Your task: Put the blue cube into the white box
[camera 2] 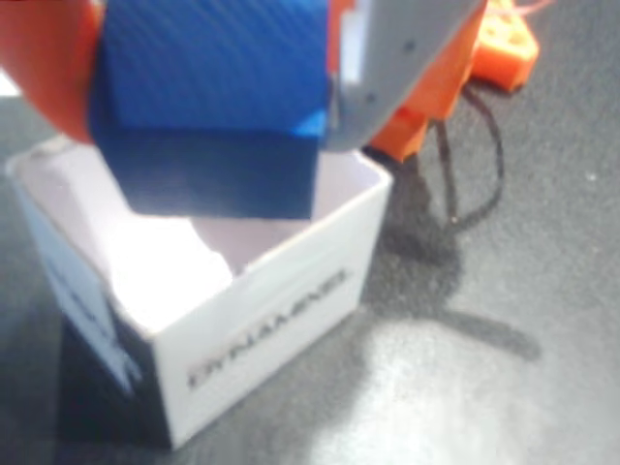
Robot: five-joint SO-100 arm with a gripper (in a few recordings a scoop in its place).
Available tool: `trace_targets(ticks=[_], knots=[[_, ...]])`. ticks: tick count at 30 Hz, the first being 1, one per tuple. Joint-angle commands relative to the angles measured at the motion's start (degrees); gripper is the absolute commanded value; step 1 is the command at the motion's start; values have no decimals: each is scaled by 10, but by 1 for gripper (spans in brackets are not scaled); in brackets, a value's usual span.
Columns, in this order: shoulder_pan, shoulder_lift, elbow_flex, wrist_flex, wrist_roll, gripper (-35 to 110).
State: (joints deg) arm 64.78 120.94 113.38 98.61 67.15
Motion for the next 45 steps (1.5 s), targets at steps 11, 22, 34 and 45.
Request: trace_targets(ticks=[11, 22, 34, 45], knots=[[17, -9, 18, 45, -16, 0], [41, -33, 11, 30, -72, 24], [-5, -34, -66, 5, -132, 0], [-492, -72, -183, -175, -34, 0]])
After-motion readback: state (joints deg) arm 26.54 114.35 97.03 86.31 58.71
